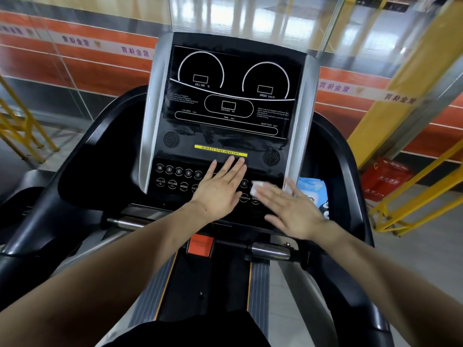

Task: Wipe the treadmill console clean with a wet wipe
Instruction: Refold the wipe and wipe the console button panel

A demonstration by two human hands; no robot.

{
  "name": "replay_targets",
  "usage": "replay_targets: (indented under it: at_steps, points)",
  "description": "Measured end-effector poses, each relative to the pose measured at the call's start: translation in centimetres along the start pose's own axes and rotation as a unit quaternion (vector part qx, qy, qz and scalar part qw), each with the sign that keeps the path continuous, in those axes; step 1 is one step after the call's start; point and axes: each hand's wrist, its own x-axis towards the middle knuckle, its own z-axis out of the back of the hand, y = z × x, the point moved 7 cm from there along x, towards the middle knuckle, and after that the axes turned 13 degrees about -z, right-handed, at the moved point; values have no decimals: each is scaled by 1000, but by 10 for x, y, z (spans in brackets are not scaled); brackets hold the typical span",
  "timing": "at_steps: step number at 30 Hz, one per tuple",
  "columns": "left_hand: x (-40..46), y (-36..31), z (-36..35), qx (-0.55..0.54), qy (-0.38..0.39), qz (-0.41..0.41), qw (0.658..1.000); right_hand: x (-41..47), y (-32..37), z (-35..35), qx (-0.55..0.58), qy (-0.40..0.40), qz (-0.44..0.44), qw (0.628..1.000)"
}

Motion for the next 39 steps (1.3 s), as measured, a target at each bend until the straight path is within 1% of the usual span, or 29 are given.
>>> replay_targets:
  at_steps: [2, 4, 5, 7, 9, 10, 12, 14, 18, 21, 24, 26, 27, 30, 32, 36, 39]
  points:
    - [1, 0, -2, 7, -2, 4, 1000, 7, -16, 10, 6, -22, -58, 998]
    - [0, 0, -3, 10, -1, 4, 1000, 2, -8, 6, 20, -24, -73, 997]
    - [0, 1, -4, 10, -2, 3, 1000, -6, 3, -1, 30, -13, -62, 998]
    - [0, 1, -4, 10, -5, 1, 1000, -27, 25, -18, 27, 15, -6, 999]
    - [1, 2, -6, 4, -6, 1, 1000, -37, 26, -25, 7, 32, 42, 999]
    - [1, 2, -6, 2, -6, 4, 1000, -34, 18, -22, -4, 26, 53, 998]
    - [1, 2, -6, -1, -10, 7, 1000, -19, -3, -10, -26, 5, 34, 999]
    - [1, 1, -6, -4, -16, 11, 1000, -6, -22, 4, -37, -19, -18, 999]
    - [1, 1, -6, -11, -16, 12, 1000, -12, -10, 3, -4, -59, -83, 995]
    - [0, 2, -6, -14, -18, 6, 1000, -31, 6, -11, 21, -51, -80, 995]
    - [-1, 4, -6, -24, -20, -2, 1000, -49, 15, -21, -15, -14, -40, 999]
    - [-1, 5, -6, -26, -21, -6, 999, -46, 10, -17, -41, -8, -32, 999]
    - [-1, 5, -6, -27, -23, -7, 999, -40, 4, -13, -49, -12, -44, 998]
    - [-1, 4, -7, -27, -35, -8, 999, -15, -16, 2, -46, -16, -117, 992]
    - [-2, 3, -7, -26, -46, -10, 999, -7, -14, 6, -38, -32, -140, 989]
    - [-8, 4, -12, -49, -61, -22, 997, -27, 8, -10, -4, -37, -139, 990]
    - [-18, 5, -15, -64, -77, -33, 994, -47, 24, -25, -5, -6, -121, 993]
